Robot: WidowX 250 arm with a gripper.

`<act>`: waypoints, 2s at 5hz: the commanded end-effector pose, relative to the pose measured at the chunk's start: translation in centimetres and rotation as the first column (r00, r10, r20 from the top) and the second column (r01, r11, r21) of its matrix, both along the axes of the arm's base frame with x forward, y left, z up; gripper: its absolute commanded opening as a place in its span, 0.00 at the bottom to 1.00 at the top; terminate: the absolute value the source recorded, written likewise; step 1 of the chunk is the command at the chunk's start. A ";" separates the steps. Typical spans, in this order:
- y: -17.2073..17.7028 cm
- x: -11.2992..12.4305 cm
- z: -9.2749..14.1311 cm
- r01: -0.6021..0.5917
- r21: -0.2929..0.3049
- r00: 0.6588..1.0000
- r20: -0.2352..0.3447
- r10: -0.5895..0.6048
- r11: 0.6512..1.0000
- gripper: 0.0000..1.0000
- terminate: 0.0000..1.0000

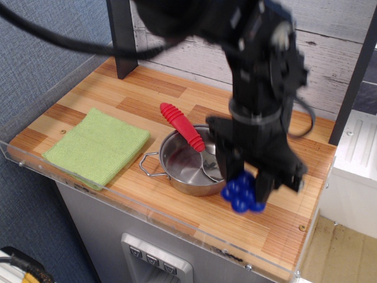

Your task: Place the object on the table

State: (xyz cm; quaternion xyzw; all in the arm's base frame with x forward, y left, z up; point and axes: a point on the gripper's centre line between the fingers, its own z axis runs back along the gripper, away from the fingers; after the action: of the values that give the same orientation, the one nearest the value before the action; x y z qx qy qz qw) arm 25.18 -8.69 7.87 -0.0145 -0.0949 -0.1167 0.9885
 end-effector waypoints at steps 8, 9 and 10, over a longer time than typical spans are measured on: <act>3.5 13.6 -2.5 -0.314 -0.118 0.946 0.051 0.321 0.942 0.00 0.00; 3.6 13.8 -3.0 -0.296 -0.099 0.952 0.051 0.302 0.950 0.00 0.00; 3.7 13.7 -2.8 -0.298 -0.104 0.952 0.046 0.304 0.949 1.00 0.00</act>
State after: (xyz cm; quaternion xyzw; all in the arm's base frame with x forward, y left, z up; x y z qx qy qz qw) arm 39.11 -5.57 3.06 -0.0421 -0.1015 0.0377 0.9932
